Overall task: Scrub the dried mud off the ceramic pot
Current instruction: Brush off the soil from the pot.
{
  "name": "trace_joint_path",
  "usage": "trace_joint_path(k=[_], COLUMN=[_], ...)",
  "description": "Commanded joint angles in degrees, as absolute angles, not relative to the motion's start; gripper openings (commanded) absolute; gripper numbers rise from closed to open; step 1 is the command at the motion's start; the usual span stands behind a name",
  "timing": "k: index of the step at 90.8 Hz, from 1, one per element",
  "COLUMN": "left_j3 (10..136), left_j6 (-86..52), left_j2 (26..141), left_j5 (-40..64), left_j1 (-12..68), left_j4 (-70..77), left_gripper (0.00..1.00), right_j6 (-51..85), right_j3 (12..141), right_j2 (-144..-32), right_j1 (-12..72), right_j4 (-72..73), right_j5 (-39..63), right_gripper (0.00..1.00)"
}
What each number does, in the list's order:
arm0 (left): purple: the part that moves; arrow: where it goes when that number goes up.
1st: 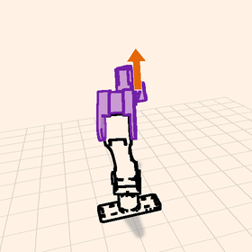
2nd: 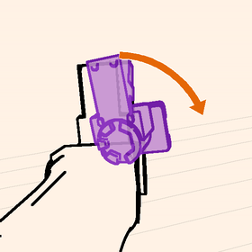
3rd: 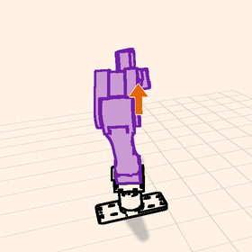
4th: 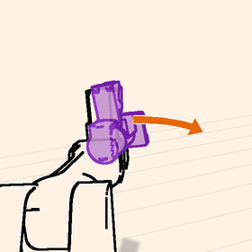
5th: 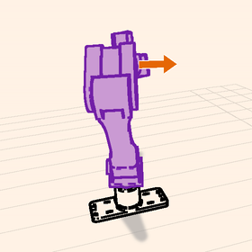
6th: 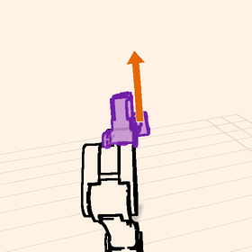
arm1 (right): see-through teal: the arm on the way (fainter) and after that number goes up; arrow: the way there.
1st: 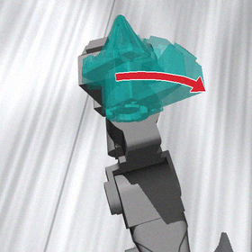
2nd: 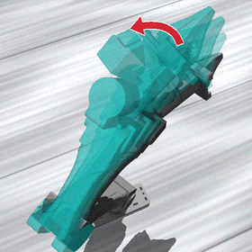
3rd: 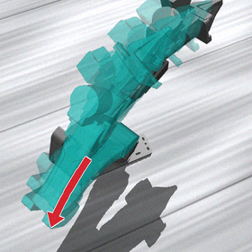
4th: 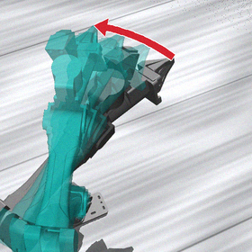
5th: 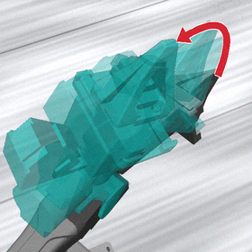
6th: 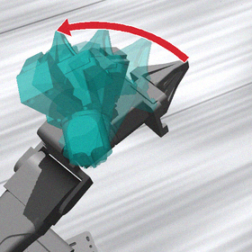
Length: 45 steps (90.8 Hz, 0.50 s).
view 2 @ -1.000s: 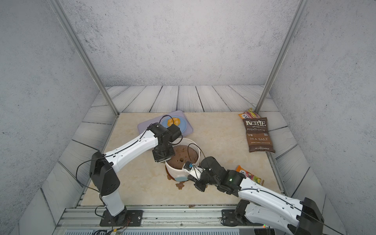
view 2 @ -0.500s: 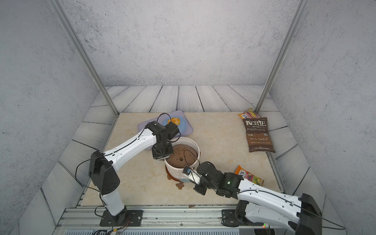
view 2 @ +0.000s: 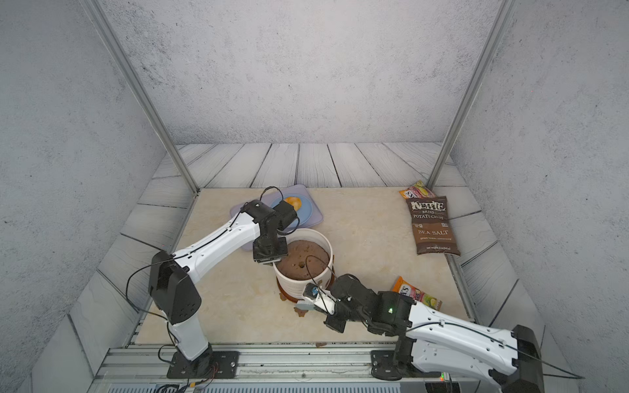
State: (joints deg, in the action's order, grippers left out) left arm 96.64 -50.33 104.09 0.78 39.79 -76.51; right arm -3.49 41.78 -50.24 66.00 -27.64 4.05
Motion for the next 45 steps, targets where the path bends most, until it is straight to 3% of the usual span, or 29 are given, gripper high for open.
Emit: trace_joint_path(k=[1,45], left_j3=[96.7,99.6], left_j6=[-40.8,-18.2], left_j2=[106.6,108.2], left_j5=[-4.2,-6.5], left_j1=[38.7,37.0], left_j4=[-74.1,-74.7], left_gripper=[0.0,0.0], right_j6=[-4.8,-8.6], right_j3=[44.6,50.6], right_j2=[-49.1,-54.0], right_j1=[66.2,57.6], right_j4=[-27.6,-29.4], right_j5=[6.2,16.8], right_gripper=[0.0,0.0])
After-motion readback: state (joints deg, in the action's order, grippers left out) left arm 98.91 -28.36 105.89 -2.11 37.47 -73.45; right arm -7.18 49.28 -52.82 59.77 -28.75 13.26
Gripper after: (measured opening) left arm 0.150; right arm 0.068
